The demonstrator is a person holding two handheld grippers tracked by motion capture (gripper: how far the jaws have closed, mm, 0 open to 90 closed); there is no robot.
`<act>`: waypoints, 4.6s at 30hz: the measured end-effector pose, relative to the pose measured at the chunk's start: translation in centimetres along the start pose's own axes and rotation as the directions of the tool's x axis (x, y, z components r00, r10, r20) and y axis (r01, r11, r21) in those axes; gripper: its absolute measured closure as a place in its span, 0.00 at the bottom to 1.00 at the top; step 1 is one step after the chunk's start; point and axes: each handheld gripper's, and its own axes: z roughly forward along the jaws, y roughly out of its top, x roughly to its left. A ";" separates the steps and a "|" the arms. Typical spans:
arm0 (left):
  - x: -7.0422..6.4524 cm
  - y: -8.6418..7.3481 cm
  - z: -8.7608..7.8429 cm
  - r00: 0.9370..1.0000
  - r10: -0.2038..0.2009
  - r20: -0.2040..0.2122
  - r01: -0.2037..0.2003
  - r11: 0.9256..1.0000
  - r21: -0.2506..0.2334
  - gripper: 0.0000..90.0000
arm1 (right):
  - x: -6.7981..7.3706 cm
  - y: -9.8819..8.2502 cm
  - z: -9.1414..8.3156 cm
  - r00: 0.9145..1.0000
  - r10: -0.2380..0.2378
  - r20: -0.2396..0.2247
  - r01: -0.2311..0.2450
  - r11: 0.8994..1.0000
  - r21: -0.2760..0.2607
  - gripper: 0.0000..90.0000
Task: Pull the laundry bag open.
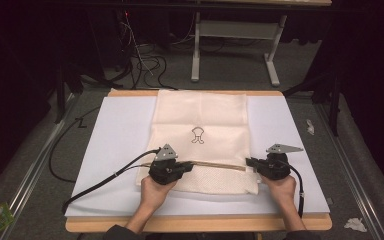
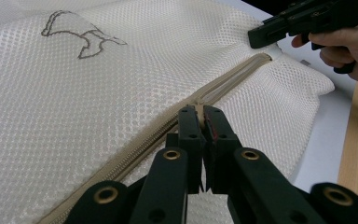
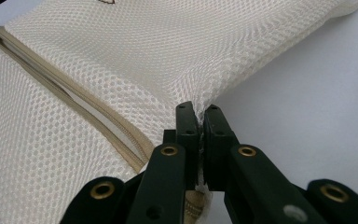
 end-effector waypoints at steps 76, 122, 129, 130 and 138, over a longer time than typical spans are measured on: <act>4.3 -2.9 -7.3 0.987 -0.104 -0.125 0.091 0.990 -0.105 0.97 | 0.4 1.5 0.2 0.999 -0.031 0.044 0.031 0.999 0.006 0.98; 5.5 -3.4 -9.7 0.975 -0.142 -0.169 0.117 0.982 -0.149 0.97 | 0.4 1.9 -0.2 0.996 -0.059 0.067 0.059 0.998 0.008 0.98; 5.6 -3.4 -9.8 0.974 -0.140 -0.179 0.114 0.982 -0.152 0.97 | 0.4 1.8 -0.2 0.995 -0.067 0.078 0.066 0.998 0.010 0.98; 5.7 -3.4 -10.0 0.973 -0.148 -0.179 0.120 0.980 -0.159 0.97 | 0.3 1.8 -0.2 0.995 -0.065 0.082 0.064 0.998 0.014 0.98; 6.3 -4.0 -10.9 0.966 -0.175 -0.190 0.142 0.974 -0.174 0.97 | -0.1 1.4 0.0 0.996 -0.051 0.076 0.050 0.999 0.010 0.98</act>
